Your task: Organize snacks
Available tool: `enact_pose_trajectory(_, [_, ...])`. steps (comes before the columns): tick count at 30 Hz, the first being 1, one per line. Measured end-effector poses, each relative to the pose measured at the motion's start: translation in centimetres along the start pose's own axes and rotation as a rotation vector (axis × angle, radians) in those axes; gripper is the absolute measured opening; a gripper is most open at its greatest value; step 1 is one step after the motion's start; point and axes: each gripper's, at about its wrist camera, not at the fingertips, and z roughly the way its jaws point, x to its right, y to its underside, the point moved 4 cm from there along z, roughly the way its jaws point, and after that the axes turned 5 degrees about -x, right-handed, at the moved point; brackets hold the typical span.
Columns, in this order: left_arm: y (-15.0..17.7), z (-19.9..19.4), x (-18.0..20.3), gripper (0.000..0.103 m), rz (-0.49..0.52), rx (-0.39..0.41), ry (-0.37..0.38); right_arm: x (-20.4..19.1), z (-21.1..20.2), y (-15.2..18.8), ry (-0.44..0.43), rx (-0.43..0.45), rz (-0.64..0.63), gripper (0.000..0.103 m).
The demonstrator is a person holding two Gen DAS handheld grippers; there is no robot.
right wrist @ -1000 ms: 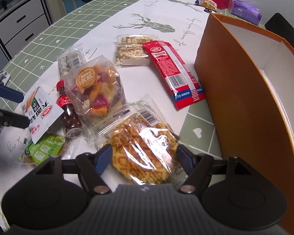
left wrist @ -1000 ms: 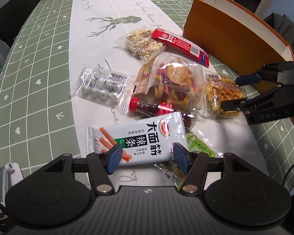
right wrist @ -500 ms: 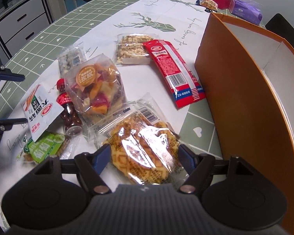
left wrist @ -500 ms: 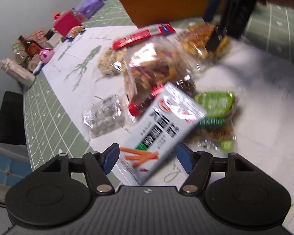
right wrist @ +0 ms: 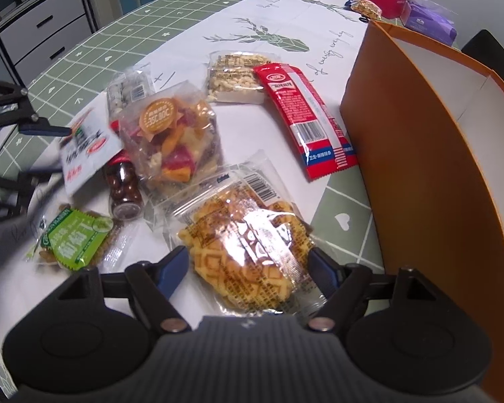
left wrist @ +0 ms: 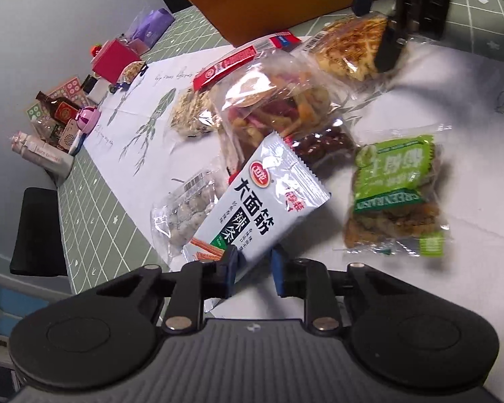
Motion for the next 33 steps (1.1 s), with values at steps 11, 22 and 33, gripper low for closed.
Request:
enact_pose_trajectory(11, [-1.3,-1.8,-1.9,0.010,-0.046,0.147,-0.112,-0.7,0.4,0.5,0.050,0.004,-0.072,0.083])
enact_pose_trajectory(22, [-1.6,-1.7,-2.1,0.008,-0.061,0.151,-0.115,-0.9,0.8,0.7,0.080,0.014,-0.108,0.075])
enact_pose_trajectory(33, [-1.4,-3.8,-3.1,0.007,-0.131,0.190,-0.078,0.4,-1.4,0.7,-0.015,0.004,-0.020,0.061])
